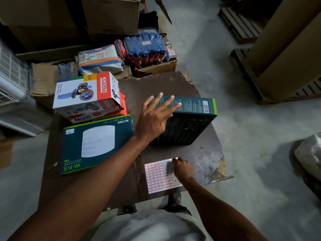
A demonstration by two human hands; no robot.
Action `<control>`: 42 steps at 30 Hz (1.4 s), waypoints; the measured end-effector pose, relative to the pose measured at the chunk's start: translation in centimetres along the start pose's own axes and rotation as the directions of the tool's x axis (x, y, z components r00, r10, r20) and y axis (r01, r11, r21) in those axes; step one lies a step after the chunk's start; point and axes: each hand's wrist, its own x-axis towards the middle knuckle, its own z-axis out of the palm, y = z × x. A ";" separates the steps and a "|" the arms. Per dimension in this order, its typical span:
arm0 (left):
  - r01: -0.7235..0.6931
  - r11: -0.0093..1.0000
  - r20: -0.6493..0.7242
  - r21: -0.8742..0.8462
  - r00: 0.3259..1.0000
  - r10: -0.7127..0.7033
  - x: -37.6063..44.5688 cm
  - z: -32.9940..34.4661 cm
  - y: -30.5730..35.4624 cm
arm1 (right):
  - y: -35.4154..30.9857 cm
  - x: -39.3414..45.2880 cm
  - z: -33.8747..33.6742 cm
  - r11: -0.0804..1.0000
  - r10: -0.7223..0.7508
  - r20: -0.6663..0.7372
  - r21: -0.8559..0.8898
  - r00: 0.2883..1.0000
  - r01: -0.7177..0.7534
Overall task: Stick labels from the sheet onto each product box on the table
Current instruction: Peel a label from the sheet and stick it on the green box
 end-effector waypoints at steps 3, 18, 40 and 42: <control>-0.002 1.000 -0.003 -0.001 1.000 0.002 -0.1 0.0 0.1 | 0.2 0.3 0.1 0.998 -0.032 0.010 -0.054 0.999 0.033; -0.006 1.000 0.003 -0.002 1.000 0.006 -0.1 -0.1 0.0 | 0.2 0.5 0.5 0.996 0.069 -0.026 0.061 0.997 -0.068; 0.095 0.978 -0.086 -0.183 0.990 -0.113 0.3 0.5 0.5 | -2.9 -3.9 -20.5 0.888 0.075 -0.932 0.224 0.355 0.401; 0.104 0.971 -0.074 -0.213 0.990 -0.123 0.2 0.3 0.6 | -3.0 -2.9 -22.2 0.924 -0.004 -0.958 0.106 0.286 0.368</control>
